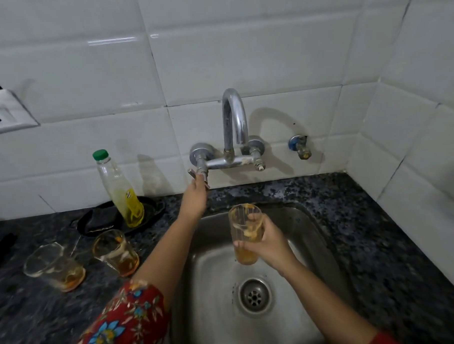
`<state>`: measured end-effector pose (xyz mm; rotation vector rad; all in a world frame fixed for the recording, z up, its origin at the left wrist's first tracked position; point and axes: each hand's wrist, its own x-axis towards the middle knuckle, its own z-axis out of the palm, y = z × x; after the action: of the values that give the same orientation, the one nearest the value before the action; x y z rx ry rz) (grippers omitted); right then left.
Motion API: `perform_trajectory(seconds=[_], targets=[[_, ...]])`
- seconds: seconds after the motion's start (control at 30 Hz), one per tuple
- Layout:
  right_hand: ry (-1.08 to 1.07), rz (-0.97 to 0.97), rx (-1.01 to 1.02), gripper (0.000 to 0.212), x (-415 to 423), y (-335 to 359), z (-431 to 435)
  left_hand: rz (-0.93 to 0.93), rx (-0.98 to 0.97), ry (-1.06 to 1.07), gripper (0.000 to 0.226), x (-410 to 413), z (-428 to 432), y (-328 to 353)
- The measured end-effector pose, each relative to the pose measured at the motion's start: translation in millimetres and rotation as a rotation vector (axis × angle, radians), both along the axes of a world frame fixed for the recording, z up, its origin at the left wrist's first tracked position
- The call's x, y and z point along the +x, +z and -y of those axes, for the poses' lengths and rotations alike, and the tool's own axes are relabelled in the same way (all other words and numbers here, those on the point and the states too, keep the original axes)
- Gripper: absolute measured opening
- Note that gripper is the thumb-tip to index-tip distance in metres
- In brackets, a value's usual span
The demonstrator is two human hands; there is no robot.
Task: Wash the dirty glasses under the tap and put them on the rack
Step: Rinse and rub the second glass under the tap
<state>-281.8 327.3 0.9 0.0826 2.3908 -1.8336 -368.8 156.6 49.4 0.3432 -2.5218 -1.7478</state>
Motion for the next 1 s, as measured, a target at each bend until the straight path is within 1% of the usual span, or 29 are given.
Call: perform_trajectory(seconds=[0.03,0.07,0.1,0.13,0.17,0.2,0.23,0.27,0.33,0.37,0.43,0.47,0.5,0.53,0.57,0.63,0.67,0.73,0.77,0.8,0.83,0.87,0.9,0.93,0.97,1.0], targets=[[0.005,-0.008,-0.012,0.075,0.4,-0.7,1.4,-0.008,0.021,-0.083,0.041,11.0,0.6,-8.5],[0.007,-0.014,-0.026,0.078,0.7,-0.2,2.0,0.005,0.08,-0.196,0.049,26.1,1.1,-18.2],[0.008,-0.023,-0.046,0.08,-0.4,-0.1,1.3,0.06,0.174,-0.334,0.066,41.0,2.2,-30.1],[0.017,-0.036,-0.052,0.08,-1.0,2.0,0.3,0.128,0.247,-0.49,0.079,53.7,2.5,-42.0],[0.028,-0.044,-0.054,0.078,-1.3,4.3,-0.1,0.172,0.266,-0.627,0.087,63.2,0.8,-50.8],[0.046,-0.041,-0.054,0.074,-1.0,7.2,-0.4,0.173,0.262,-0.703,0.09,68.9,-2.8,-60.0],[0.073,-0.036,-0.06,0.07,-0.7,10.3,-0.3,0.144,0.262,-0.706,0.09,73.5,-9.0,-64.6],[0.101,-0.021,-0.052,0.066,-0.4,12.9,0.5,0.102,0.269,-0.638,0.087,75.4,-16.5,-65.9],[0.115,-0.01,-0.047,0.057,0.6,16.8,4.3,0.013,0.258,-0.481,0.071,75.5,-31.3,-66.2],[0.084,-0.031,0.021,0.059,0.9,16.7,5.6,0.001,0.246,-0.445,0.063,74.3,-35.7,-67.9],[0.018,-0.12,0.27,0.062,5.8,17.2,6.1,0.012,0.234,-0.423,0.053,74.1,-37.7,-69.7],[0.015,-0.227,0.388,0.058,10.9,17.3,4.0,0.022,0.216,-0.414,0.05,73.8,-35.5,-71.4],[0.056,-0.361,0.507,0.054,16.5,16.1,0.1,0.027,0.191,-0.404,0.05,73.7,-32.4,-72.7],[0.159,-0.473,0.613,0.05,21.0,18.1,-4.4,0.031,0.173,-0.394,0.052,73.2,-28.9,-74.6],[0.312,-0.553,0.708,0.046,21.3,19.0,-9.9,0.027,0.169,-0.395,0.054,74.1,-25.7,-75.2],[0.671,-0.607,0.878,0.034,5.9,21.6,-25.9,0.032,0.178,-0.41,0.059,76.8,-20.2,-77.0],[0.812,-0.631,0.965,0.031,-7.8,26.2,-33.9,0.038,0.173,-0.421,0.061,77.3,-18.2,-77.9],[1.007,-0.716,1.225,0.034,-35.7,32.9,-41.9,0.03,0.123,-0.449,0.064,77.7,-19.2,-77.5],[1.049,-0.721,1.327,0.036,-41.9,36.9,-38.9,0.022,0.108,-0.449,0.063,79.1,-23.0,-74.3],[1.04,-0.672,1.403,0.034,-43.4,39.1,-30.3,0.005,0.114,-0.43,0.061,79.9,-27.7,-72.5],[0.982,-0.58,1.398,0.028,-41.7,38.6,-19.5,-0.009,0.095,-0.376,0.056,80.9,-32.7,-70.8],[0.901,-0.383,1.313,0.019,-36.9,40.0,-7.1,-0.037,0.072,-0.304,0.047,83.3,-39.3,-68.3],[0.867,-0.172,1.182,0.01,-34.5,38.1,3.9,-0.056,0.029,-0.219,0.036,87.0,-43.9,-67.2],[0.841,-0.021,1.032,0.011,-34.1,35.1,10.7,-0.085,-0.009,-0.15,0.027,90.1,-47.2,-66.5],[0.851,0.019,0.941,0.013,-35.0,33.7,12.5,-0.098,-0.06,-0.103,0.023,92.1,-47.5,-66.6],[0.895,0.0,0.954,0.01,-36.3,35.5,10.4,-0.117,-0.122,-0.103,0.024,92.3,-44.8,-66.2]])
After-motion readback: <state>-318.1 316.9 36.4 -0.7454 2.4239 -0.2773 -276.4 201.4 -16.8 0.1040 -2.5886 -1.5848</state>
